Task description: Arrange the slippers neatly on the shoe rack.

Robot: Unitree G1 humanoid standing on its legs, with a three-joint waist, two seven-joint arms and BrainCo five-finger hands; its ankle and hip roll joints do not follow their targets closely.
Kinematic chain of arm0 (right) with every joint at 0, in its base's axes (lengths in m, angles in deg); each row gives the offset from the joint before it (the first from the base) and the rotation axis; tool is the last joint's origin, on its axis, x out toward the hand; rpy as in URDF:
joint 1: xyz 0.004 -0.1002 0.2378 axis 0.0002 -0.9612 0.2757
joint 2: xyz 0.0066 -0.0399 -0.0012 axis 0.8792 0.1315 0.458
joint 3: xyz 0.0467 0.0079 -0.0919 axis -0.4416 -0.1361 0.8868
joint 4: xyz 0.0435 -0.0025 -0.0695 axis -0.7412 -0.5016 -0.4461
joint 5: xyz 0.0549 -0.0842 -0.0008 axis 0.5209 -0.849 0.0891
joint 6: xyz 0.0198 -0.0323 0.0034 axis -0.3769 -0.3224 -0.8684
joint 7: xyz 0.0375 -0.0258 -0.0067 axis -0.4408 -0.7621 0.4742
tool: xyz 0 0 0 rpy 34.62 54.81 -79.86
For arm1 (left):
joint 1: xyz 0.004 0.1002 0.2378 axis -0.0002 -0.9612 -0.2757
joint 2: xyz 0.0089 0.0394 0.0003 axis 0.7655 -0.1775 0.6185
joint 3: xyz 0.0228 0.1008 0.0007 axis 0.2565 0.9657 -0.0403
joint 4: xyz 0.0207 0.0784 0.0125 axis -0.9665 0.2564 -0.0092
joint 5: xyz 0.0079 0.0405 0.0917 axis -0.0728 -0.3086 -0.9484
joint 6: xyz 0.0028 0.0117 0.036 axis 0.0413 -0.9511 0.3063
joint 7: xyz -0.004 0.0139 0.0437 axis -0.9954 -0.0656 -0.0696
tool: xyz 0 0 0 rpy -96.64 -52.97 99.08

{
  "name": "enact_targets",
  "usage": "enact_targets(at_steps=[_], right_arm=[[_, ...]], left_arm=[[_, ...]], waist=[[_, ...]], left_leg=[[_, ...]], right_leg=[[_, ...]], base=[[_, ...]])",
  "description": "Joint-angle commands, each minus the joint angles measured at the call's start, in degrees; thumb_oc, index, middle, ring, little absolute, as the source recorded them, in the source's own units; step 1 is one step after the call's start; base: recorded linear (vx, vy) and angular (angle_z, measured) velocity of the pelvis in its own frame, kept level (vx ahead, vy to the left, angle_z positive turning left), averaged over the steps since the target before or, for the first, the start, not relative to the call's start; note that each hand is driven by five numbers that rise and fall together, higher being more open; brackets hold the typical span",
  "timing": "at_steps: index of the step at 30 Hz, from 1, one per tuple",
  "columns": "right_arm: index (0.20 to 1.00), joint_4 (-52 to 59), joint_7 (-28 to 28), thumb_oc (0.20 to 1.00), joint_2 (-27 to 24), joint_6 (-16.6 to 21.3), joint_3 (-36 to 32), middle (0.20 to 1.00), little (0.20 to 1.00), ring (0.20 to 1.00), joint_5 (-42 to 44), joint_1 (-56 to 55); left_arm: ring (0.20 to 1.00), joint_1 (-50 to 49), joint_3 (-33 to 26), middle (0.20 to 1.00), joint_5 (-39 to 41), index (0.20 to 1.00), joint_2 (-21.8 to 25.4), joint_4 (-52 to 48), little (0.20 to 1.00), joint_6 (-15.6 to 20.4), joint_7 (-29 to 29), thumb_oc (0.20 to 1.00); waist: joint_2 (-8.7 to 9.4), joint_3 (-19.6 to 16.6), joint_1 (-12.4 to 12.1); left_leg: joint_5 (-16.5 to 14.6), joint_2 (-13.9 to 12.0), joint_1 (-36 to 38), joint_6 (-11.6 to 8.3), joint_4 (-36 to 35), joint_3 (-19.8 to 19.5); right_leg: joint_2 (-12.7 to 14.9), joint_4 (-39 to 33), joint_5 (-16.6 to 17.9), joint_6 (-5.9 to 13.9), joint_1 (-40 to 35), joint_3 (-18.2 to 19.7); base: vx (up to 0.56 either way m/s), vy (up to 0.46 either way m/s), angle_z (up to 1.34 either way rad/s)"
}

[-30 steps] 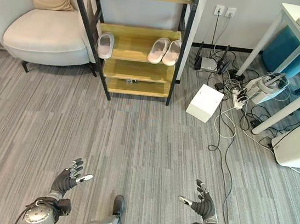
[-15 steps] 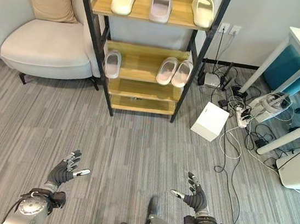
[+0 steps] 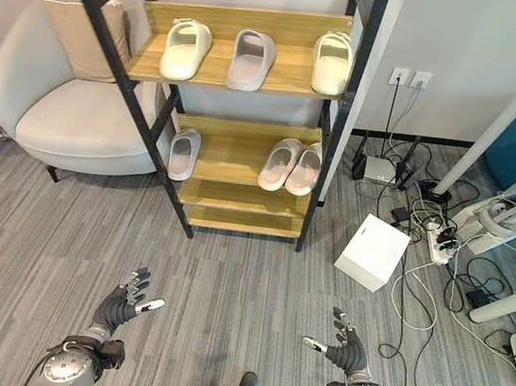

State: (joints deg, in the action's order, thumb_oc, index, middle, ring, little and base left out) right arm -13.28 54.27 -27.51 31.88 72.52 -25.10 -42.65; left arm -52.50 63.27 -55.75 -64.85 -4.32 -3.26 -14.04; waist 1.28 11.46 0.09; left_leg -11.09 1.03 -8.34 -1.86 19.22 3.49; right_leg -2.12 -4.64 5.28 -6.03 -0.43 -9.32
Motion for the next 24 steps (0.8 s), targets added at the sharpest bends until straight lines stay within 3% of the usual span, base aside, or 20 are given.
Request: enact_targets(at_steps=[1, 4, 5, 6, 8, 9, 10, 11, 13, 14, 16, 20, 24], right_arm=[[1.000, 1.8, -1.6, 1.000, -1.7, 2.0, -2.4, 1.000, 1.000, 1.000, 1.1, 0.0], [1.000, 1.5, -2.2, 1.000, -1.4, 1.4, -2.1, 1.000, 1.000, 1.000, 0.2, 0.0], [1.000, 1.7, -1.6, 1.000, -1.2, 1.3, -2.1, 1.000, 1.000, 1.000, 0.2, -0.2], [1.000, 2.1, -1.4, 1.000, -0.7, 1.2, -1.7, 1.000, 1.000, 1.000, -0.9, -0.8], [1.000, 1.9, -1.3, 1.000, -0.1, 0.8, -1.3, 1.000, 1.000, 1.000, -1.5, -0.2], [1.000, 1.9, -1.1, 1.000, 0.8, 0.9, -0.7, 1.000, 1.000, 1.000, -1.2, 0.2], [1.000, 2.5, -0.7, 1.000, 1.3, 0.7, 0.6, 1.000, 1.000, 1.000, -1.6, 1.1], [1.000, 2.3, -0.6, 1.000, 2.0, 0.7, 1.3, 1.000, 1.000, 1.000, -1.9, 1.2], [1.000, 2.3, -0.5, 1.000, 2.1, 0.8, 1.4, 1.000, 1.000, 1.000, -1.8, 1.3], [1.000, 2.1, -0.4, 1.000, 2.5, 0.7, 1.6, 1.000, 1.000, 1.000, -1.5, 1.7], [1.000, 2.0, -0.4, 1.000, 2.5, 0.6, 1.8, 1.000, 1.000, 1.000, -1.2, 2.3], [1.000, 2.2, -0.3, 1.000, 2.2, 0.9, 1.6, 1.000, 1.000, 1.000, -1.0, 1.9], [1.000, 2.8, -0.1, 1.000, 1.7, 1.1, 1.2, 1.000, 1.000, 1.000, -0.7, 1.0]], left_arm=[[1.000, 3.6, -1.9, 1.000, 0.5, 1.000, 1.0, -1.3, 1.000, 2.3, 1.8, 1.000], [1.000, 3.4, -2.1, 1.000, 0.0, 1.000, 1.2, -1.2, 1.000, 2.4, 2.3, 1.000], [1.000, 2.8, -2.6, 1.000, 0.1, 1.000, 1.1, -1.2, 1.000, 2.6, 2.1, 1.000], [1.000, 2.5, -2.4, 1.000, 0.0, 1.000, 1.1, -1.5, 1.000, 2.3, 2.2, 1.000], [1.000, 2.7, -2.3, 1.000, -0.3, 1.000, 1.5, -0.9, 1.000, 2.0, 2.1, 1.000], [1.000, 2.8, -2.1, 1.000, -0.7, 1.000, 2.3, -0.6, 1.000, 1.9, 2.0, 1.000], [1.000, 2.9, -2.1, 1.000, -1.1, 1.000, 3.9, -0.8, 1.000, 1.8, 1.8, 1.000], [1.000, 3.4, -1.9, 1.000, -1.7, 1.000, 4.5, -0.5, 1.000, 1.8, 1.9, 1.000], [1.000, 3.6, -1.8, 1.000, -1.9, 1.000, 4.6, -0.4, 1.000, 1.8, 1.9, 1.000], [1.000, 4.2, -1.8, 1.000, -1.9, 1.000, 4.7, -0.6, 1.000, 1.9, 1.7, 1.000], [1.000, 4.5, -1.8, 1.000, -1.7, 1.000, 4.8, -0.8, 1.000, 2.1, 1.7, 1.000], [1.000, 4.4, -1.9, 1.000, -1.8, 1.000, 4.2, -1.0, 1.000, 2.4, 1.3, 1.000], [1.000, 3.0, -1.8, 1.000, -1.7, 1.000, 3.5, -1.6, 1.000, 2.3, 0.6, 1.000]], waist=[[0.20, 2.1, 2.4], [0.31, 1.9, 2.5], [-0.18, 1.2, 2.3], [-0.41, 0.5, 2.1], [-0.19, -0.3, 1.8], [0.13, -0.8, 1.7], [0.38, -0.4, 1.4], [0.22, 0.0, 1.4], [-0.04, 0.3, 1.4], [-0.90, 0.6, 1.5], [-1.25, 0.9, 1.4], [-0.40, 0.7, 1.2], [-0.31, -0.3, 1.1]], left_leg=[[8.5, -1.1, 2.9, -0.04, -20.4, -1.0], [9.6, -1.1, 1.4, -0.67, -24.2, -0.5], [8.4, -1.3, 1.8, -0.56, -24.2, -1.1], [11.8, -0.7, 2.5, -0.21, -24.2, -1.7], [11.5, 0.3, 4.0, 1.05, -24.2, -1.2], [9.7, 1.1, 5.1, 2.28, -23.0, -0.4], [6.9, 2.2, 6.9, 4.48, -21.8, 0.6], [6.0, 2.5, 8.1, 5.23, -21.7, 0.6], [5.8, 2.4, 8.9, 5.35, -22.0, 0.7], [5.7, 1.8, 10.0, 5.23, -22.8, 0.3], [5.8, 1.3, 10.5, 4.98, -23.1, 0.5], [5.4, 0.7, 11.5, 4.06, -22.8, 1.2], [5.5, 0.2, 13.2, 3.21, -24.2, 1.1]], right_leg=[[4.6, 2.7, -14.9, 7.51, -6.5, -2.3], [4.7, 2.7, -15.3, 8.11, -8.3, -3.1], [4.6, 3.0, -15.5, 8.42, -8.6, -2.4], [5.4, 4.0, -15.7, 9.14, -9.8, -1.9], [6.9, 6.5, -15.7, 9.92, -9.5, -0.7], [8.2, 11.5, -14.7, 11.02, -7.9, 0.4], [10.4, 24.1, -11.0, 12.83, -2.4, 1.2], [10.7, 29.1, -8.9, 13.10, 0.9, 2.3], [10.3, 29.8, -9.5, 12.64, 2.4, 2.8], [8.8, 24.2, -11.4, 11.93, 3.1, 2.9], [7.8, 19.7, -12.2, 11.60, 3.5, 2.5], [6.6, 5.5, -11.5, 11.52, -1.3, 2.0], [5.7, 1.3, -10.8, 10.82, -4.8, 2.0]], base=[[0.33, 0.042, 0.25], [0.42, 0.184, 0.39], [0.44, 0.286, -0.09], [0.58, 0.394, -0.11], [0.54, 0.393, -0.32], [0.60, 0.510, -0.55], [0.56, 0.505, -0.45], [0.36, 0.338, -0.19], [0.11, 0.073, 0.26], [0.06, 0.003, 0.38], [0.06, -0.057, 0.24], [0.10, -0.148, 0.25], [0.10, -0.139, 0.22]])
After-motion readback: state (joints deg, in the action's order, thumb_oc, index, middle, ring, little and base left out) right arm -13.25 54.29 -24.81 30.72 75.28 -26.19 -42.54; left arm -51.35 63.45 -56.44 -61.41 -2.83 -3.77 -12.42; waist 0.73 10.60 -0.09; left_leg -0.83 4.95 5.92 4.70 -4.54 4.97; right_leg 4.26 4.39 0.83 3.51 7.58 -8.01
